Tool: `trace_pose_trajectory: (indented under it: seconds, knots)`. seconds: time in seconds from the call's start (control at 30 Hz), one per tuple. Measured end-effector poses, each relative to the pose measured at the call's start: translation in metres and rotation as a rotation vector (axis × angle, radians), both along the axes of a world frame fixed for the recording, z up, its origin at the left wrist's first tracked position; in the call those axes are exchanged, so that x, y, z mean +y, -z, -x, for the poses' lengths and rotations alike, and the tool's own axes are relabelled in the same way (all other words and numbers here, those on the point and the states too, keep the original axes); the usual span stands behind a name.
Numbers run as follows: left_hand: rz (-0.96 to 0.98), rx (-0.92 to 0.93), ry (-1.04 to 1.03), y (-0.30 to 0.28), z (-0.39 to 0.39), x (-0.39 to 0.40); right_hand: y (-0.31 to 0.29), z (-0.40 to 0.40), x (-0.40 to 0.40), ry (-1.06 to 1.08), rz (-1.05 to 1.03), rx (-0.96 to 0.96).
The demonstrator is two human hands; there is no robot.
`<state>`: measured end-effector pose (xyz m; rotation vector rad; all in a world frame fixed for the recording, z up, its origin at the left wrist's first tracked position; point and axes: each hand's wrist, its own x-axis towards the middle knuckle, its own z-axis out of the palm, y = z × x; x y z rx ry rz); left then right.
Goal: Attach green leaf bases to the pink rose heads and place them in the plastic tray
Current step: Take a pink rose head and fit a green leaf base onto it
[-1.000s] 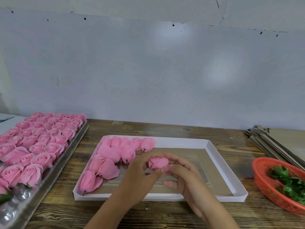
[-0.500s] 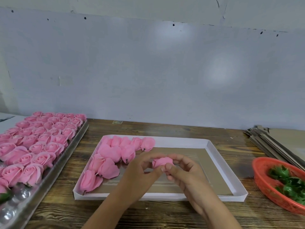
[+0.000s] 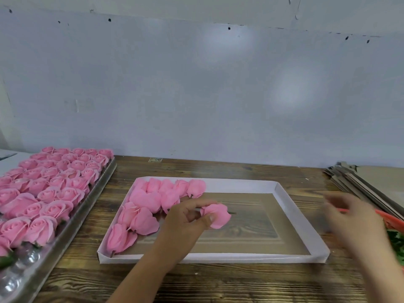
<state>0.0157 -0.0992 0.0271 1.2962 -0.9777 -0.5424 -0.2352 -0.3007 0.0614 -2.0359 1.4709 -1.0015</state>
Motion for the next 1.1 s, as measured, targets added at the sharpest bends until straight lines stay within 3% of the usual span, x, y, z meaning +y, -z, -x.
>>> trace_pose_trajectory:
  seconds: [0.1,0.2,0.33,0.63,0.93,1.1]
  knots:
    - [0.005,0.006,0.015,0.000,0.001,0.000,0.007,0.045,-0.047,0.097,-0.189,0.162]
    - [0.000,0.001,0.024,0.000,0.002,-0.001,0.024,0.067,-0.088,0.131,-0.350,0.472]
    - [-0.020,-0.015,0.030,0.001,0.002,-0.001,0.035,0.065,-0.105,0.023,-0.358,0.776]
    - [-0.005,0.006,0.019,-0.002,0.002,0.001,0.031,0.064,-0.123,0.069,-0.319,0.919]
    - [0.007,0.007,0.015,-0.004,0.003,0.001,0.024,0.073,-0.119,-0.135,-0.566,0.852]
    - [0.001,0.006,0.005,-0.004,0.003,0.001,0.022,0.068,-0.117,-0.086,-0.439,0.912]
